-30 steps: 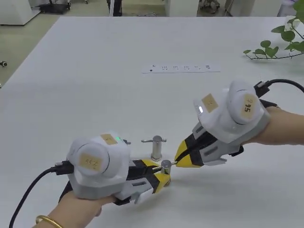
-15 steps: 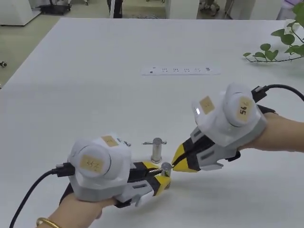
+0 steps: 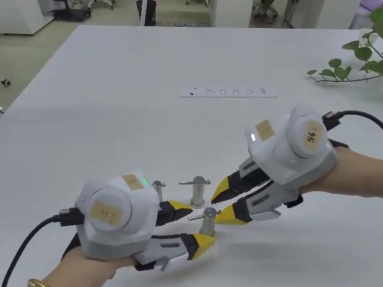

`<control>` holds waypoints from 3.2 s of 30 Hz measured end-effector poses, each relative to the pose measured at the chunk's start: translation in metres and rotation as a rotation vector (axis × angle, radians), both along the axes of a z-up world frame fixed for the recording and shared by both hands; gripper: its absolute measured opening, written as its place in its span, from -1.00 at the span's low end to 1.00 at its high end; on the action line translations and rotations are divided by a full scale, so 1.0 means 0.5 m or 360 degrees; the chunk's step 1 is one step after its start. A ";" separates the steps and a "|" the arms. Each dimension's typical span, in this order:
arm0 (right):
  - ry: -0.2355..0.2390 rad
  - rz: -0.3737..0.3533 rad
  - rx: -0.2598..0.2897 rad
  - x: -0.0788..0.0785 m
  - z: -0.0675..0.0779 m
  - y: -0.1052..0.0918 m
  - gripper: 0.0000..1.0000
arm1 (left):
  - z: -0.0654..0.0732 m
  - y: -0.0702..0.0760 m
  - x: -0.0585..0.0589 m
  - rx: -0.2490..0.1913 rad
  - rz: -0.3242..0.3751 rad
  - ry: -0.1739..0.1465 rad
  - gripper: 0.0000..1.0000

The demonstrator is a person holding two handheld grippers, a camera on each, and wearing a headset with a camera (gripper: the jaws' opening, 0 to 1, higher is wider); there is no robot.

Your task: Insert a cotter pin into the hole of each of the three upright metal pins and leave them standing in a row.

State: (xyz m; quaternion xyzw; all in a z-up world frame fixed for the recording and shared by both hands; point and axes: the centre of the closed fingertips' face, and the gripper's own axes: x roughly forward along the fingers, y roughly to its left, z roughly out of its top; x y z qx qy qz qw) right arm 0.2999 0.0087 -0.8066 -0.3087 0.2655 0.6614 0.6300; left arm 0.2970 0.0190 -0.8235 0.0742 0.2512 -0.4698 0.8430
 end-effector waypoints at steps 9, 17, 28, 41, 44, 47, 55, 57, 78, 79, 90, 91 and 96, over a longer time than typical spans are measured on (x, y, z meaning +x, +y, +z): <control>0.0072 -0.0063 0.0067 -0.003 -0.014 0.013 -0.62 | 0.006 0.005 -0.006 -0.0066 0.0029 0.0021 -0.20; 0.0093 -0.0067 0.0077 -0.003 -0.021 0.018 -0.68 | 0.013 0.006 -0.009 -0.0112 0.0048 0.0021 -0.12; 0.0106 -0.0098 0.0097 -0.002 -0.021 0.019 -0.73 | 0.019 0.024 -0.014 -0.0155 0.0110 0.0032 -0.04; 0.0048 -0.0143 0.0080 0.015 -0.019 -0.001 -0.74 | 0.034 0.051 -0.016 -0.0172 0.0185 0.0017 -0.03; 0.0039 -0.0162 0.0073 0.023 -0.016 -0.013 -0.74 | 0.038 0.058 -0.013 -0.0174 0.0202 0.0002 -0.02; 0.0042 -0.0184 0.0077 0.031 -0.013 -0.022 -0.74 | 0.041 0.065 -0.011 -0.0176 0.0220 0.0000 -0.01; 0.0029 -0.0220 0.0062 0.049 -0.009 -0.043 -0.74 | 0.042 0.087 -0.012 -0.0159 0.0289 0.0004 0.04; 0.0023 -0.0233 0.0062 0.055 -0.007 -0.047 -0.74 | 0.040 0.093 -0.013 -0.0150 0.0303 0.0009 0.04; 0.0007 -0.0345 0.0053 0.108 -0.007 -0.079 -0.74 | 0.042 0.116 -0.001 -0.0153 0.0407 -0.0005 0.15; 0.0007 -0.0347 0.0053 0.109 -0.007 -0.079 -0.74 | 0.042 0.116 -0.001 -0.0154 0.0408 -0.0005 0.15; 0.0028 -0.0381 0.0064 0.124 -0.014 -0.084 -0.74 | 0.041 0.121 0.001 -0.0157 0.0427 0.0000 0.15; 0.0030 -0.0382 0.0065 0.125 -0.014 -0.083 -0.74 | 0.041 0.121 0.001 -0.0158 0.0427 0.0002 0.15; 0.0054 -0.0390 0.0064 0.128 -0.016 -0.085 -0.73 | 0.040 0.122 0.002 -0.0157 0.0430 0.0004 0.15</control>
